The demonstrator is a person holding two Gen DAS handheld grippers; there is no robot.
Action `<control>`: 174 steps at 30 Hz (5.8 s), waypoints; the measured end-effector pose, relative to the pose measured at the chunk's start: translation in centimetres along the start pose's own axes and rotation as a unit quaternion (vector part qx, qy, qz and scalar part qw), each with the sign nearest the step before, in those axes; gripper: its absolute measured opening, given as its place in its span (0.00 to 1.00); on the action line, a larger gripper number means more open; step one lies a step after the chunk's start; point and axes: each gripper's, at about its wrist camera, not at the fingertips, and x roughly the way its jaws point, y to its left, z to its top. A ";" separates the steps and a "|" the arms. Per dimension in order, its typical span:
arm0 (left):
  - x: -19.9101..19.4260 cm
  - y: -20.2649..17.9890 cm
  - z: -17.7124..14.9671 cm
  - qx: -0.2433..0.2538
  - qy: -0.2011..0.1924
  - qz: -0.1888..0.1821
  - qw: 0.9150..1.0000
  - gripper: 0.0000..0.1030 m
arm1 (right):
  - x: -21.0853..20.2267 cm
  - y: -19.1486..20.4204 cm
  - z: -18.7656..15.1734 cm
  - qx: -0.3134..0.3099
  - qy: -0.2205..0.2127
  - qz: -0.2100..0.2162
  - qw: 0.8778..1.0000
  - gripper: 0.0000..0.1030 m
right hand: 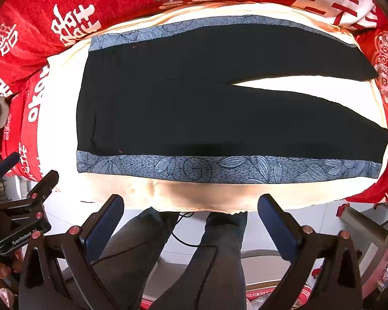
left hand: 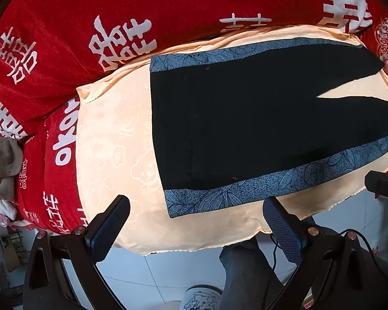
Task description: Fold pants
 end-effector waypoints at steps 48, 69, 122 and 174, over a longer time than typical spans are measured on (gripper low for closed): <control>-1.1 -2.1 0.7 -0.017 0.017 0.039 0.999 1.00 | -0.1 -1.0 1.1 -0.027 0.006 0.018 0.999 1.00; -3.8 -6.1 -0.9 -0.119 0.036 0.066 0.990 1.00 | -1.8 -5.9 0.7 -0.078 0.001 0.052 0.996 1.00; 19.2 4.2 -3.1 -0.340 0.001 -0.307 0.889 0.45 | 17.0 -2.4 -1.4 0.140 -0.037 0.480 0.866 0.67; 15.9 8.5 20.3 -0.308 -0.115 -0.094 0.940 0.67 | 8.6 -13.0 26.9 0.053 -0.035 0.295 0.953 0.62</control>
